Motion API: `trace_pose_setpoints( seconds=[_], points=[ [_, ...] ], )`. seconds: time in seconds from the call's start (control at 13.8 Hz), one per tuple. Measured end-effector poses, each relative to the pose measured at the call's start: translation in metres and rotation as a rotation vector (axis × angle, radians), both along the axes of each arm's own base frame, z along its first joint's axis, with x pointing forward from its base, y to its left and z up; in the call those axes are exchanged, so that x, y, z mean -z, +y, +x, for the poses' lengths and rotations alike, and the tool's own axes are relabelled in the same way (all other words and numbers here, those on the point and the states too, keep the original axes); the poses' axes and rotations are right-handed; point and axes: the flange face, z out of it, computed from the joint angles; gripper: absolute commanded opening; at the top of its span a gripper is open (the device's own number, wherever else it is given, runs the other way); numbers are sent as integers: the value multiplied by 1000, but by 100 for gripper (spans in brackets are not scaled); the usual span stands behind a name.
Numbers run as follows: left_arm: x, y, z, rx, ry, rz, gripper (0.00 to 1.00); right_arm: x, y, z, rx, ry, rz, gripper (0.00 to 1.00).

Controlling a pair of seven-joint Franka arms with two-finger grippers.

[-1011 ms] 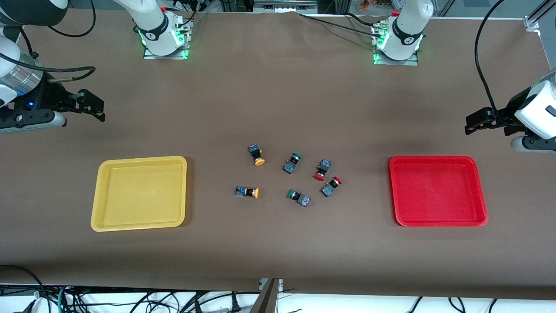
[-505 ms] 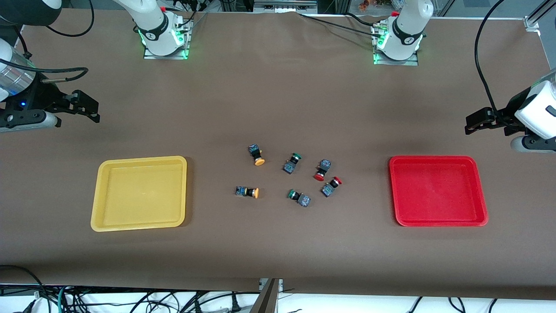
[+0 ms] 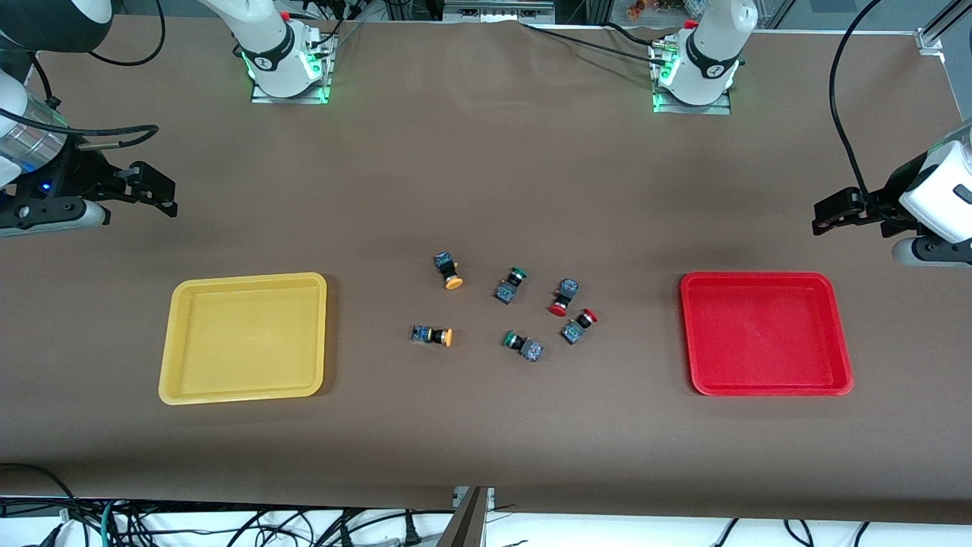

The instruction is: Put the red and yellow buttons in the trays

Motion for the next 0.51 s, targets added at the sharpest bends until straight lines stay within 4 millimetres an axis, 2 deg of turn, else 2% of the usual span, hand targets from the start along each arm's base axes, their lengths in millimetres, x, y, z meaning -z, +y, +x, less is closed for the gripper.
trace_pose_setpoints(
  seconds=[0.51],
  points=[
    [0,0,0,0,0,0,100,11,1,5,0,19,-4,100]
  ],
)
